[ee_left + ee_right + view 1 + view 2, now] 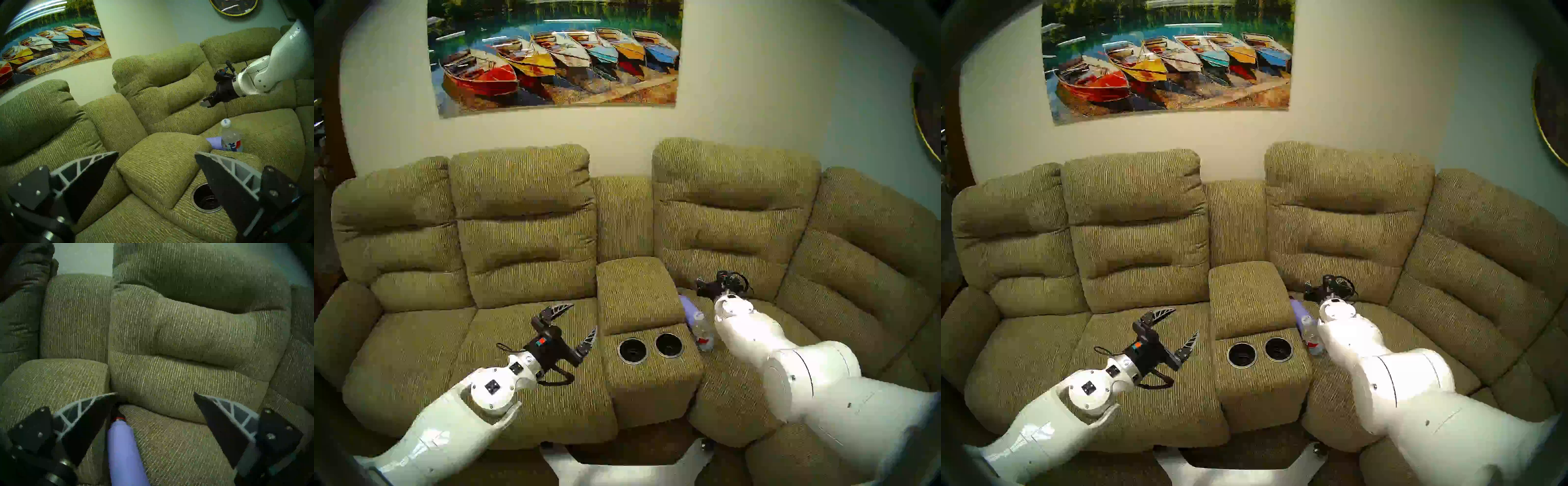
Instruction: Take bottles out of cup holder
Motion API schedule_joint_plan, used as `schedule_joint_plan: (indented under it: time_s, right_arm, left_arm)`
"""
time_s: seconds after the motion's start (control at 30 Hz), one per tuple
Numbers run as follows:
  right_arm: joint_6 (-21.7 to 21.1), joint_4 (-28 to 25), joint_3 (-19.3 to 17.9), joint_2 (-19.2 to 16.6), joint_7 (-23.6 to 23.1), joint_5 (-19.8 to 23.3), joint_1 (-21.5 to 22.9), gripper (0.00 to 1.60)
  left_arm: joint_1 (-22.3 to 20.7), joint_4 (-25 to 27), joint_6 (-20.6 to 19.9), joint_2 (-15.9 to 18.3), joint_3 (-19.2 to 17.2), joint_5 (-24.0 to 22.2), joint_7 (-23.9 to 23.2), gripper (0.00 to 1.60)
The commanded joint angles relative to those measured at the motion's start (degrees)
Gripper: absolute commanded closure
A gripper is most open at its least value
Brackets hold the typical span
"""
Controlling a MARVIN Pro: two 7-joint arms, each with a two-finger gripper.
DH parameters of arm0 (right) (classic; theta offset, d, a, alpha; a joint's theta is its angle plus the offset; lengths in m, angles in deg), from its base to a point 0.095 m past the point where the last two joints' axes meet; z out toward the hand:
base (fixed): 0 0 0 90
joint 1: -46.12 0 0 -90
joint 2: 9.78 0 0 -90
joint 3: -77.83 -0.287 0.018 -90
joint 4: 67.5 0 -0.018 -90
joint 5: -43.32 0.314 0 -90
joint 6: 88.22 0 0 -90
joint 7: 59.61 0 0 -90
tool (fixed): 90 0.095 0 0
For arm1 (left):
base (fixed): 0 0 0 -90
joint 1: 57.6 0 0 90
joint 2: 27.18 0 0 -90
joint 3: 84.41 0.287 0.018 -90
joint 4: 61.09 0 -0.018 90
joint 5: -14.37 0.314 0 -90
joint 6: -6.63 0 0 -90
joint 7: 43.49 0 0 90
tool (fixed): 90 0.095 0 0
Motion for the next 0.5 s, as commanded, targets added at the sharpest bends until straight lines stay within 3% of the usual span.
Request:
schedule_joint_plan:
  time_s: [0.0,0.07,0.2,0.47]
  right_arm:
    - [6.64,-1.04,-0.39,-0.68,1.13,0.14,1.41,0.0]
    - [10.0,-1.88,-0.47,-0.73,1.53,-0.01,1.01,0.0]
    - [11.89,-4.77,-0.53,-0.63,1.14,-0.05,-0.36,0.0]
    - [18.93,-12.1,-0.93,0.3,-2.13,0.88,-7.23,0.0]
  left_arm:
    - [-0.04,1.14,0.55,0.05,-0.06,-0.07,-0.13,0.0]
    - [-0.03,1.16,0.56,0.08,-0.05,-0.09,-0.11,0.0]
    - [-0.03,1.18,0.57,0.09,-0.04,-0.1,-0.1,0.0]
    - [-0.11,1.09,0.52,0.09,0.03,-0.1,-0.05,0.0]
